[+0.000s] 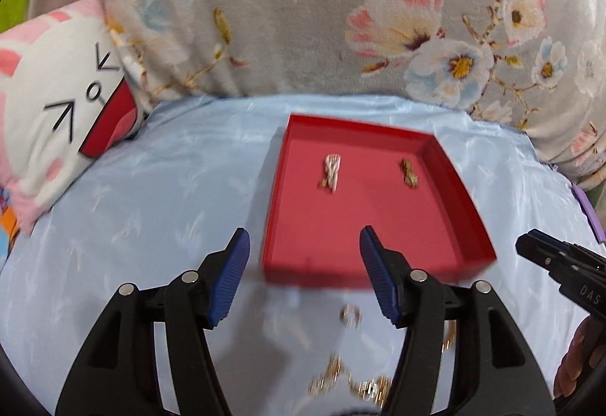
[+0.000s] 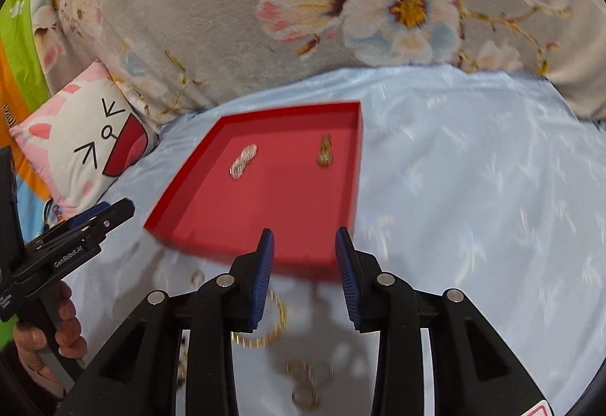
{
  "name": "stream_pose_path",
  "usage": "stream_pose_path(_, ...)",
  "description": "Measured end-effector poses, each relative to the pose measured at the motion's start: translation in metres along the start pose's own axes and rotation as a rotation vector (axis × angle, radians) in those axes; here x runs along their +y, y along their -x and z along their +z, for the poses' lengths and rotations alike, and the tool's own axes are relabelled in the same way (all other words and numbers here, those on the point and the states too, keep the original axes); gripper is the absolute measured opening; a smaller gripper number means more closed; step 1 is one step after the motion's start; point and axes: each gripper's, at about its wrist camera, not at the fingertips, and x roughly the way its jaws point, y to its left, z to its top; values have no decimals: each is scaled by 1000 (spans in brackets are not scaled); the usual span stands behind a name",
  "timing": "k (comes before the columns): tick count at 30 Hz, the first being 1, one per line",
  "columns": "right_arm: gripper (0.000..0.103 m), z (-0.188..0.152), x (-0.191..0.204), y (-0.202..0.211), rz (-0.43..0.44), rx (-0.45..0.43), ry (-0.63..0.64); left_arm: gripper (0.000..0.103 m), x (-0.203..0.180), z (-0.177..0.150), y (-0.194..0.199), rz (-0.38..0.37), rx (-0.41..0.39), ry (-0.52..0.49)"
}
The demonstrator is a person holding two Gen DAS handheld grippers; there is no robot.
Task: Organize jewelry
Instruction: 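Move both open grippers back toward the remaining jewelry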
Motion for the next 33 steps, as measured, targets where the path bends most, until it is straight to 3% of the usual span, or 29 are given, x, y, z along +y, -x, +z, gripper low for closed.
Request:
stream_pose_path(9, 33, -81, -17, 23, -54, 97, -64, 58, 12, -88, 26, 2, 127, 51)
stream_pose_path(19, 33, -110, -1, 28, -58, 123, -30, 55, -4, -116, 21, -2, 171, 14)
stream_pose_path(25, 33, -113, 7, 27, -50, 130, -16, 44, -8, -121, 17, 8, 168, 5)
stream_pose_path(28, 33, -114, 7, 24, -49, 136, -18, 31, -12, -123, 17, 9, 160, -11)
stream_pose_path(30, 33, -114, 7, 23, -50, 137, -17, 14, -14, -123, 18, -2, 162, -15)
stream_pose_path(33, 33, -113, 7, 20, -55, 138, -13, 7, -14, -123, 19, -26, 169, -6)
